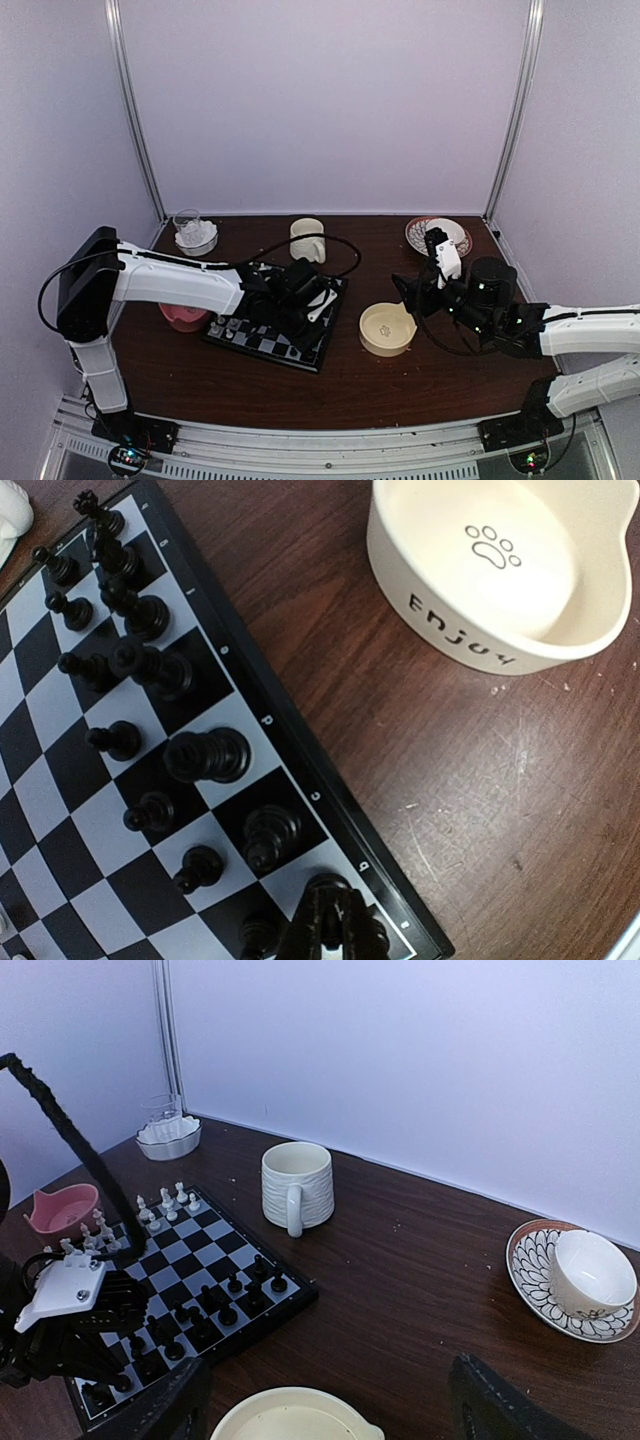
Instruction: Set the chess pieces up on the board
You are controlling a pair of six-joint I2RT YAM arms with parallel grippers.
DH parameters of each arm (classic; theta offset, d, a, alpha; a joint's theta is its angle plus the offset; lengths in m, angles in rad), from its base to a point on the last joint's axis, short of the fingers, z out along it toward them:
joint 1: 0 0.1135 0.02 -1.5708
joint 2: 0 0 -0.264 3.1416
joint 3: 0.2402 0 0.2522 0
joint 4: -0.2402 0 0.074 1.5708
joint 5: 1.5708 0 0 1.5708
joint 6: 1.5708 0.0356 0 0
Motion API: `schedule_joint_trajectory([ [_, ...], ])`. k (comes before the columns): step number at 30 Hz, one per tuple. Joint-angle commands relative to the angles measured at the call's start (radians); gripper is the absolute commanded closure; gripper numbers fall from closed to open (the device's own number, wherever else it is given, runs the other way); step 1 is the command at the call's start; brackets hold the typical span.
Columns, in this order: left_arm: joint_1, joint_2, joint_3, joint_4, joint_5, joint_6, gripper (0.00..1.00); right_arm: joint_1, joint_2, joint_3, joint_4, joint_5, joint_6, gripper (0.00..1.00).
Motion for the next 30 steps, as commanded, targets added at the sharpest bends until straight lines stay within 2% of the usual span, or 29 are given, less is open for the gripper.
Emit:
schedule_joint_trajectory([
  [1, -0.006, 0.014, 0.036, -0.013, -0.022, 0.012, 0.95, -0.005, -0.019, -0.010, 0.018, -0.009, -0.008, 0.15],
  [14, -0.006, 0.021, 0.045, -0.022, 0.004, 0.012, 0.84, -0.006, -0.017, -0.009, 0.016, -0.013, -0.008, 0.15],
  [22, -0.005, 0.008, 0.042, -0.025, -0.002, 0.012, 0.83, -0.006, -0.019, -0.010, 0.017, -0.015, -0.008, 0.15],
  [27, -0.006, -0.044, 0.022, -0.007, 0.018, 0.027, 0.70, -0.006, -0.016, -0.007, 0.017, -0.027, -0.016, 0.15],
  [30, -0.007, -0.102, -0.005, 0.010, 0.004, 0.037, 0.65, -0.005, -0.013, -0.002, 0.011, -0.038, -0.023, 0.15],
])
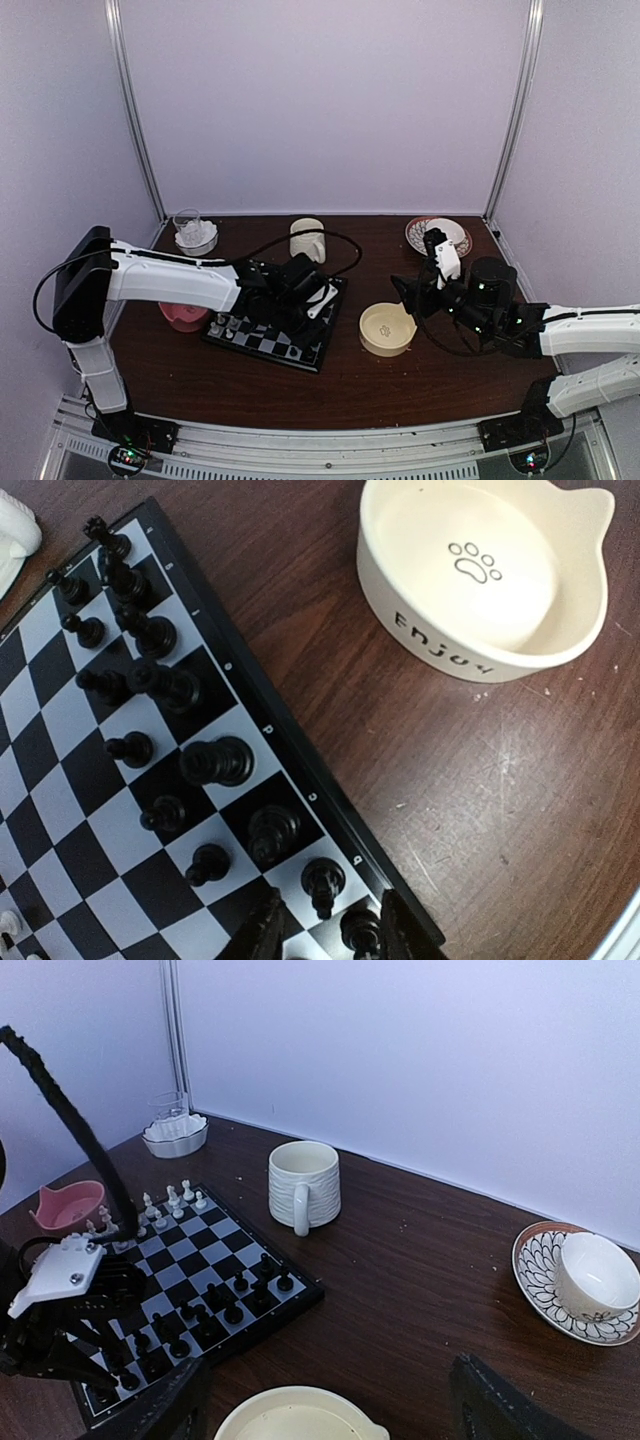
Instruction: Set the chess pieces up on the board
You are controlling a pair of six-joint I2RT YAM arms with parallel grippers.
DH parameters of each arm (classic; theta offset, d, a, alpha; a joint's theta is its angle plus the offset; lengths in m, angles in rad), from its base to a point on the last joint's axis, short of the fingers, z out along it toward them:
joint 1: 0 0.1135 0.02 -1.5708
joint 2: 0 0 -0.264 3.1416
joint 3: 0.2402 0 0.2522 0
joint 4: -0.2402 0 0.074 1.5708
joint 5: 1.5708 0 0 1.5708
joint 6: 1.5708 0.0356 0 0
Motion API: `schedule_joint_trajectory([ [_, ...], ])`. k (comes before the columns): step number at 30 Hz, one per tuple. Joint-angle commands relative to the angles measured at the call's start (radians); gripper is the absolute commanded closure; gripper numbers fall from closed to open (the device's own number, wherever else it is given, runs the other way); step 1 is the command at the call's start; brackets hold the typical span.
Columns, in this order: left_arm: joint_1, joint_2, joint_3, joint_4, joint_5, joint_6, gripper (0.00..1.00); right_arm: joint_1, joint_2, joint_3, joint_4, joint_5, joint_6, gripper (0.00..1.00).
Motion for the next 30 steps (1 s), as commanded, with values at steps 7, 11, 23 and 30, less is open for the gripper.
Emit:
schedule_joint_trajectory([
  [7, -0.006, -0.267, -0.139, 0.120, -0.070, 0.045, 0.48, -0.005, -0.024, -0.002, 0.006, -0.016, -0.039, 0.10],
  [11, -0.007, -0.372, -0.212, 0.171, -0.170, 0.042, 0.07, -0.005, -0.047, 0.001, -0.012, 0.074, -0.016, 0.03],
  [23, 0.218, -0.734, -0.460, 0.268, -0.391, -0.029, 0.02, -0.154, -0.150, 0.034, -0.188, 0.126, -0.016, 0.01],
  [30, 0.279, -0.808, -0.534, 0.317, -0.724, 0.081, 0.03, -0.415, -0.183, -0.068, -0.085, 0.035, 0.097, 0.03],
])
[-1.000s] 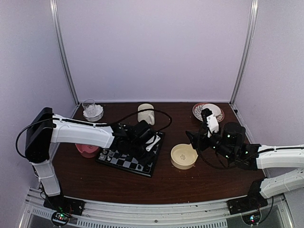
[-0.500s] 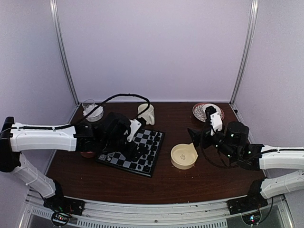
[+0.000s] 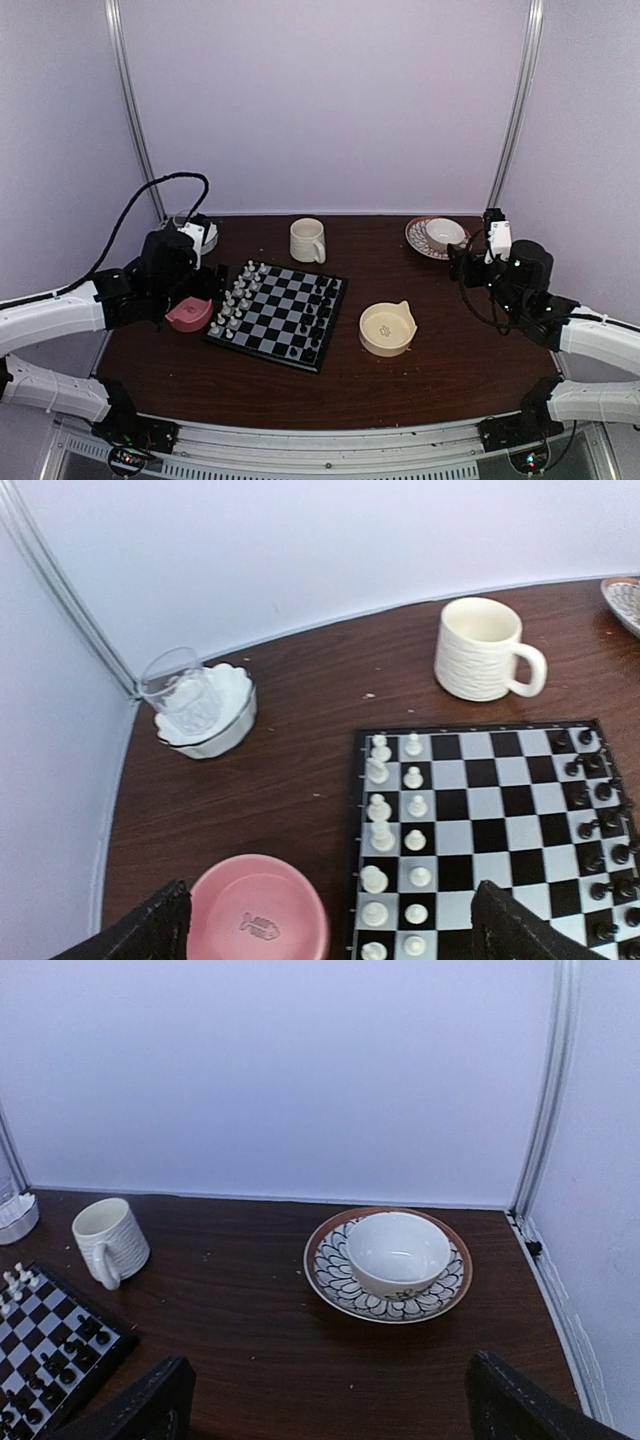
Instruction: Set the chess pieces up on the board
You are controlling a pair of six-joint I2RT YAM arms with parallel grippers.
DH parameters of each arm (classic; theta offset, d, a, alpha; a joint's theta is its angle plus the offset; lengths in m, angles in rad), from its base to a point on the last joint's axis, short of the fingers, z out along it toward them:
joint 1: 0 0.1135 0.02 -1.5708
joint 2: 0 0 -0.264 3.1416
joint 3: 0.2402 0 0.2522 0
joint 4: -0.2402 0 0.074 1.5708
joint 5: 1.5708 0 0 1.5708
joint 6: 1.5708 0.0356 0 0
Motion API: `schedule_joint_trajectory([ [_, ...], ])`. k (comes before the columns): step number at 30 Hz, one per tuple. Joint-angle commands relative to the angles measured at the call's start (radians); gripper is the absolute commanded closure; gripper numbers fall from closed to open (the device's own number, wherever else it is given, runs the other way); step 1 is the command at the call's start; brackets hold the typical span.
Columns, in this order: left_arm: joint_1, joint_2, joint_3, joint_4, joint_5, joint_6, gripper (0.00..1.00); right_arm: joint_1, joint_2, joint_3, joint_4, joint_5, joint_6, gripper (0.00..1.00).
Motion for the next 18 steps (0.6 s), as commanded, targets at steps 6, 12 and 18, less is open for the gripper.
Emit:
schedule_joint_trajectory([
  [6, 0.050, -0.147, -0.172, 0.315, -0.243, 0.267, 0.02, -0.310, 0.072, -0.033, 0.041, -0.227, -0.016, 0.02],
  [12, 0.122, -0.226, -0.395, 0.685, -0.180, 0.479, 0.02, -0.589, 0.212, -0.131, 0.390, -0.515, 0.002, 0.07],
  [18, 0.241, -0.215, -0.459, 0.730, -0.116, 0.446, 0.02, -0.589, 0.351, -0.082, 0.378, -0.479, -0.077, 0.07],
])
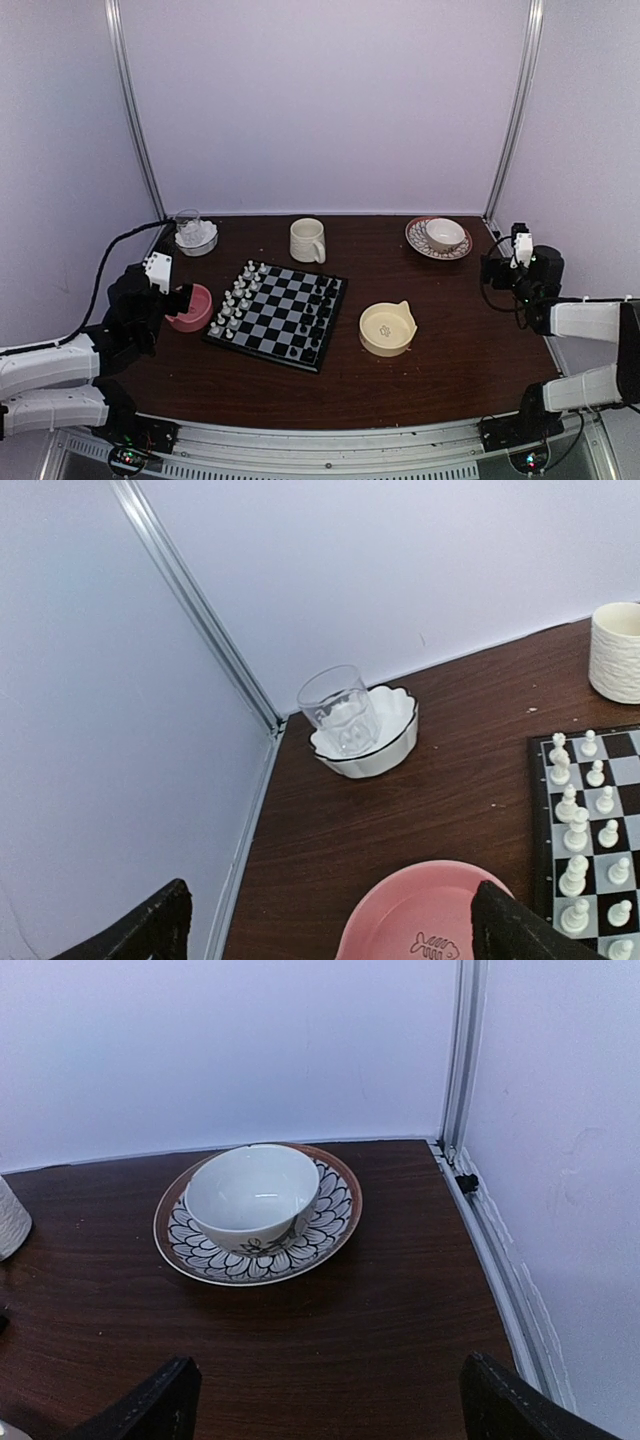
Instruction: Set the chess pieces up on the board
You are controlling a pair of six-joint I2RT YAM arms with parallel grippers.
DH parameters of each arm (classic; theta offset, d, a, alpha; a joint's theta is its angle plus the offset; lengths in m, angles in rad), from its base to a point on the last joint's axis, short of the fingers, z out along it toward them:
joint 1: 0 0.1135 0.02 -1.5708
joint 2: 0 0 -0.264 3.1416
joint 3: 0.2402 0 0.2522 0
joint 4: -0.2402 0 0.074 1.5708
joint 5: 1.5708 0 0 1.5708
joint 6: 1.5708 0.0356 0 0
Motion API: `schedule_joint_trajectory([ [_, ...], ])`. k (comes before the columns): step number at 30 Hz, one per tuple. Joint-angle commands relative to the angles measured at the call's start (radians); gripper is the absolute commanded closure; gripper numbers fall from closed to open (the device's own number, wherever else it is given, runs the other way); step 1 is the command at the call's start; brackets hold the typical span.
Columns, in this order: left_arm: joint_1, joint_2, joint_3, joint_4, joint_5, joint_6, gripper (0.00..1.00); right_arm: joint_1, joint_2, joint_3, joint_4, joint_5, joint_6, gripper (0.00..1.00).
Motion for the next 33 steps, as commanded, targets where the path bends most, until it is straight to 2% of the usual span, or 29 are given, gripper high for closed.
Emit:
schedule_joint_trajectory([
  [1, 0.081, 0.037, 0.005, 0.152, 0.058, 0.016, 0.02, -0.002, 0.111, 0.019, 0.141, -0.042, -0.064, 0.07],
  [5, 0.178, 0.127, 0.011, 0.134, 0.132, -0.058, 0.02, 0.009, 0.233, -0.013, 0.335, -0.008, -0.131, 0.08],
  [7, 0.220, 0.169, 0.019, 0.113, 0.168, -0.109, 0.02, 0.027, 0.291, 0.018, 0.326, 0.013, -0.149, 0.07],
  [8, 0.228, 0.191, 0.023, 0.116, 0.187, -0.102, 0.03, 0.034, 0.332, 0.048, 0.308, 0.011, -0.159, 0.04],
  [10, 0.235, 0.247, 0.026, 0.150, 0.175, -0.087, 0.03, 0.036, 0.391, 0.023, 0.412, 0.079, -0.139, 0.01],
  [16, 0.349, 0.395, 0.012, 0.247, 0.292, -0.171, 0.06, 0.036, 0.390, 0.041, 0.378, 0.104, -0.133, 0.00],
  [21, 0.369, 0.483, 0.019, 0.355, 0.351, -0.135, 0.09, 0.036, 0.390, 0.043, 0.374, 0.108, -0.131, 0.01],
  [23, 0.390, 0.500, 0.024, 0.364, 0.377, -0.136, 0.12, 0.036, 0.390, 0.042, 0.374, 0.108, -0.130, 0.01],
  [25, 0.409, 0.511, 0.001, 0.442, 0.389, -0.136, 0.10, 0.036, 0.390, 0.043, 0.373, 0.106, -0.130, 0.00],
  [33, 0.455, 0.541, 0.041, 0.402, 0.498, -0.093, 0.12, 0.036, 0.390, 0.042, 0.374, 0.108, -0.130, 0.01],
])
